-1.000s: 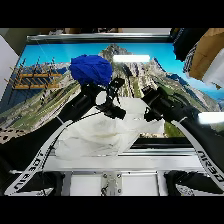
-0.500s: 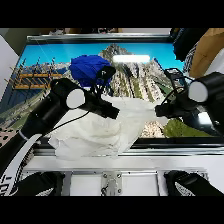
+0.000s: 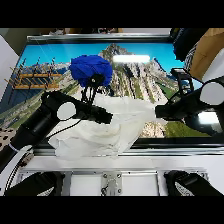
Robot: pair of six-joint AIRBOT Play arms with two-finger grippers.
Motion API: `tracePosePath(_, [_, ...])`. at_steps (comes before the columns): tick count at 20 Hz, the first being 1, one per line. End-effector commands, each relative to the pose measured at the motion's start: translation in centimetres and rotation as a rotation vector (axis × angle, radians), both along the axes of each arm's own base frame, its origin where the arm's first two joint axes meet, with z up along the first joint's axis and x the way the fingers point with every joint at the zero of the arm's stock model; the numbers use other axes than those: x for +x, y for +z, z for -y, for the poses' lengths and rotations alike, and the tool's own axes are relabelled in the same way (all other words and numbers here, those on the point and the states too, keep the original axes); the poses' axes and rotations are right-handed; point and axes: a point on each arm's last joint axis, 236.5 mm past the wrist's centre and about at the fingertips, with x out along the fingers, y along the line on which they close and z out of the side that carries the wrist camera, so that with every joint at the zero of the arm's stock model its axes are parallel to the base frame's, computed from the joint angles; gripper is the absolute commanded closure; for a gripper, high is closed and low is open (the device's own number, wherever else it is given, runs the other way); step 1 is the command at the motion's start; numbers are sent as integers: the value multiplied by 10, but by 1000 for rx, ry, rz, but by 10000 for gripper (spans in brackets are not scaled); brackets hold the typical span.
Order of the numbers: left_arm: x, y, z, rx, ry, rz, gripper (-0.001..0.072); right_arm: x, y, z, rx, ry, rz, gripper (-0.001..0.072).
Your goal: Fold the clothes and pants, and hang the long-sleeved shirts on hangers.
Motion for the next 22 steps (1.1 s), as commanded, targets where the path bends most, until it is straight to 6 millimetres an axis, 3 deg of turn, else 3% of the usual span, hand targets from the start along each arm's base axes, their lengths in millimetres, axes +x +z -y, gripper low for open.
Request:
tracePosePath(1, [4, -16, -4, 21, 28, -39, 699, 7, -15, -2, -7, -55, -54, 702])
tracePosePath(6, [5, -44, 3, 71, 11, -85, 699, 18, -19, -6, 5, -83, -37, 702])
tracePosePath(10, [10, -38, -2, 57, 30, -77, 698, 17, -19, -6, 5, -83, -38, 701])
tracePosePath(11, [11, -33, -5, 48, 34, -68, 558, 18, -19, -6, 5, -83, -38, 702])
tracePosePath(12, [10, -28, -5, 41, 31, -57, 236, 18, -19, -6, 5, -83, -38, 702])
tracePosePath(13, [10, -22, -6, 34, 32, -43, 15, 18, -19, -6, 5, -83, -38, 702])
tracePosePath(18, [18, 12, -28, -6, 63, 44, 8, 17, -20, -6, 3, -82, -42, 702])
tracePosePath(22, [51, 28, -83, -7, 192, 101, 18, 17, -20, -6, 3, -82, -42, 702])
